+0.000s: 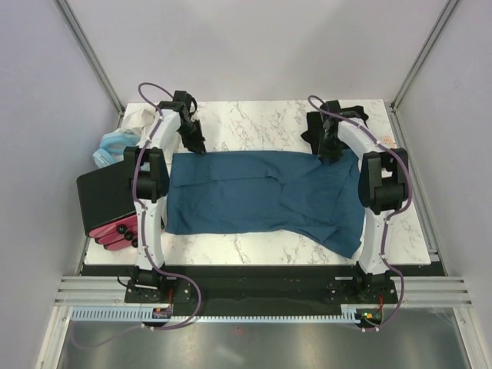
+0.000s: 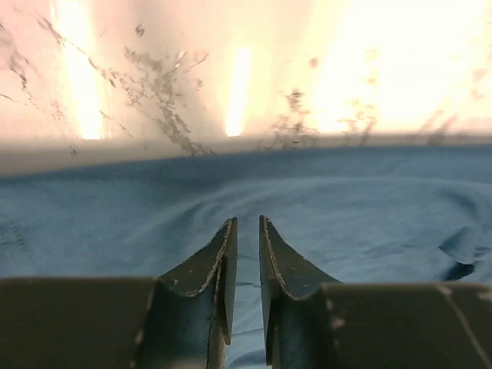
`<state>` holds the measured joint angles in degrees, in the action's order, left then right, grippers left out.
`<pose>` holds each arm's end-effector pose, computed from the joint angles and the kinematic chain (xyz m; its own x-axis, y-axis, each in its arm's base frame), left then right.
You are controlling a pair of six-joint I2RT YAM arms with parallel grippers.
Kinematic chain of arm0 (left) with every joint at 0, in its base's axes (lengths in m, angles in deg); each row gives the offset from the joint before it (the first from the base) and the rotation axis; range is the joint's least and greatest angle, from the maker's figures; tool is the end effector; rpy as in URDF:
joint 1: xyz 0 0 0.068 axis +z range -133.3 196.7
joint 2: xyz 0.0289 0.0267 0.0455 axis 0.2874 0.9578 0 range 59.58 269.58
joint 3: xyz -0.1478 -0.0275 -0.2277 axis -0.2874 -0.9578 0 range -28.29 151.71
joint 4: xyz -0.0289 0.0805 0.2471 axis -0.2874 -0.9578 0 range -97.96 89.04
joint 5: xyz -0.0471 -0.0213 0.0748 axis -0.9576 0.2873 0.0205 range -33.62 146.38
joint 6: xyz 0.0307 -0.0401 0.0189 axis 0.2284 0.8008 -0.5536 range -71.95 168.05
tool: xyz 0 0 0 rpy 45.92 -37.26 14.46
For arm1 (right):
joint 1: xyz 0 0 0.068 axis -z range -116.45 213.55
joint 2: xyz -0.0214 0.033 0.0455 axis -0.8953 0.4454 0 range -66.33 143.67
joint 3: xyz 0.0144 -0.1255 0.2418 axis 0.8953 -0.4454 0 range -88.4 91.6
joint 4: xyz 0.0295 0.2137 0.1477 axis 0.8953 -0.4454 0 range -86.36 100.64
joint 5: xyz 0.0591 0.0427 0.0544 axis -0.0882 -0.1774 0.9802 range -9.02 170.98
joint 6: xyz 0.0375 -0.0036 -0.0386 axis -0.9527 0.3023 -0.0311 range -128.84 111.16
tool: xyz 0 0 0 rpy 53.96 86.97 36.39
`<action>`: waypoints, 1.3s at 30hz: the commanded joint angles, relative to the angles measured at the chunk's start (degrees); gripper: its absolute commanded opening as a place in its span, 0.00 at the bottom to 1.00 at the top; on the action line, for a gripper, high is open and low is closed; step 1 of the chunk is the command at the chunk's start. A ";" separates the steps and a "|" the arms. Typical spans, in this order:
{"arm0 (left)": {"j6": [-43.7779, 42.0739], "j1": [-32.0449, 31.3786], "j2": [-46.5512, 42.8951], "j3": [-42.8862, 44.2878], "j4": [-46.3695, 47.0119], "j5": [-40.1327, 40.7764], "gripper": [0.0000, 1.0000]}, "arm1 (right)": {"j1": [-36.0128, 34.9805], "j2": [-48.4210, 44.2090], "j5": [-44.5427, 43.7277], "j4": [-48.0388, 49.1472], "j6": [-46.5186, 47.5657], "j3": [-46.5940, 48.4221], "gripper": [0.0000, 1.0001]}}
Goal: Fold and stack the t-shirts
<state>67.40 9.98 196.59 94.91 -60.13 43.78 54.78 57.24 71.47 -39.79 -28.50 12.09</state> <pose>0.4929 -0.0659 0.1893 -0.9549 -0.2130 -0.2070 -0.1471 0.9445 -0.2936 0.4416 0.0621 0.1880 -0.9274 0.1927 -0.3206 0.2209 0.9738 -0.0537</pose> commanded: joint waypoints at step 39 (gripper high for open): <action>5.69 -2.24 -69.16 -57.19 10.75 -0.58 0.29 | -10.47 -65.83 9.87 -6.01 -26.83 -59.09 0.62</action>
<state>71.36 7.62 129.25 38.91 -48.83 41.76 44.55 -9.29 81.24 -51.66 -50.73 -44.81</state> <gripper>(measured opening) 0.288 0.618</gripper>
